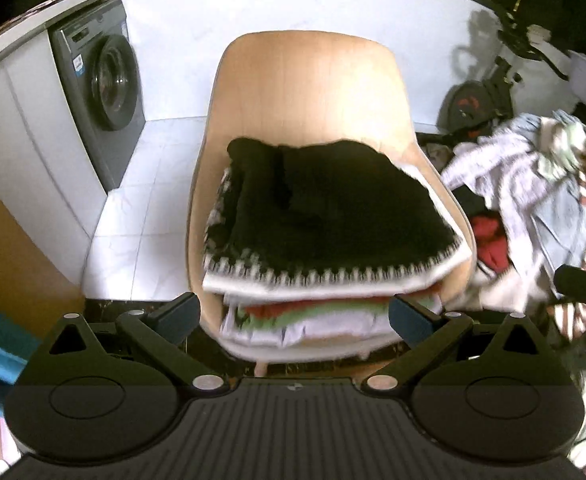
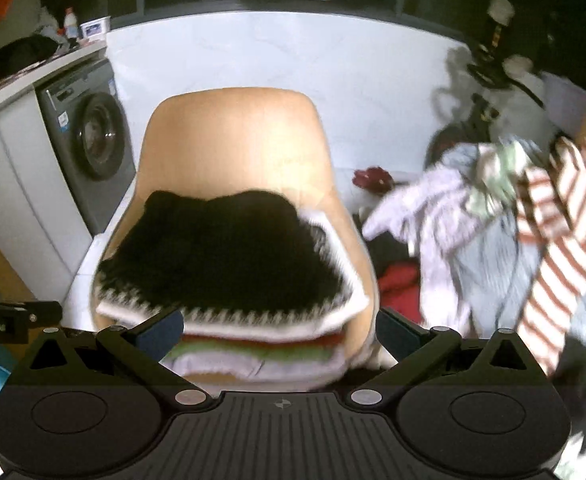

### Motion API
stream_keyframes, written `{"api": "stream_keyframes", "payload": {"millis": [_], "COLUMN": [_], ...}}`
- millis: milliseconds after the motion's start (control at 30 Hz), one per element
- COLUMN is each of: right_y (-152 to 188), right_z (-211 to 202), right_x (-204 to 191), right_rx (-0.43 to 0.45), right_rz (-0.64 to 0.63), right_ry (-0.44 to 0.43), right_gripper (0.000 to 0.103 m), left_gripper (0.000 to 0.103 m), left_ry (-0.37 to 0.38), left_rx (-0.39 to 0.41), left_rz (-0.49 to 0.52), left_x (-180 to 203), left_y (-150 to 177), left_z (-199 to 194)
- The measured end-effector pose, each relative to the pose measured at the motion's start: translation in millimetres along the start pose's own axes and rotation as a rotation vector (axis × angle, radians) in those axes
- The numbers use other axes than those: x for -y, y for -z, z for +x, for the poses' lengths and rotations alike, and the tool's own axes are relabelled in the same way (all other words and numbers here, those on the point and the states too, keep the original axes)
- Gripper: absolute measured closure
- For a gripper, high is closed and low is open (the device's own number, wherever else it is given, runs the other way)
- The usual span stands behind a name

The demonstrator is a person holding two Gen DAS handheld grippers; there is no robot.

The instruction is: Fold clothes

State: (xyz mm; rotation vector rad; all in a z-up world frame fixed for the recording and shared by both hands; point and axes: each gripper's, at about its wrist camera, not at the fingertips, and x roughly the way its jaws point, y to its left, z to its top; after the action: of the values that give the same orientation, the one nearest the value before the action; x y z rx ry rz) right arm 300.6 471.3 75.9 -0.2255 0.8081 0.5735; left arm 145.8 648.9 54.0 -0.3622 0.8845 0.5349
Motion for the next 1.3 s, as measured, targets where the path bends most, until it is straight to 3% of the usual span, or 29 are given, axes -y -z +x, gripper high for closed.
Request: {"api": "stream_keyframes", "payload": {"millis": [267,533,767,1300], "right_y": [60,81,96,111], "right_z": [-71,-111,-122,-141], "right_x": [-32,-55,-63,12], "right_rx": [-0.04,-0.014,-0.026,-0.022], "right_rz": [0.064,0.025,-0.026,-0.028], "right_ry": [0.071,0.108,0.073,0.046], "right_gripper": [0.001,0.001,0.001,0.001], "left_gripper": [0.001,0.001,0.001,0.001], "left_ry": [0.022,0.042,0.015,-0.024], "left_rx": [0.0,0.036,0.054,0.032], "left_rz": [0.037,0.012,-0.017,0.031], "left_x": [-14,-22,-19,59], "left_y": [54,85,98,117], "left_z": [-54,-92,-106,-116]}}
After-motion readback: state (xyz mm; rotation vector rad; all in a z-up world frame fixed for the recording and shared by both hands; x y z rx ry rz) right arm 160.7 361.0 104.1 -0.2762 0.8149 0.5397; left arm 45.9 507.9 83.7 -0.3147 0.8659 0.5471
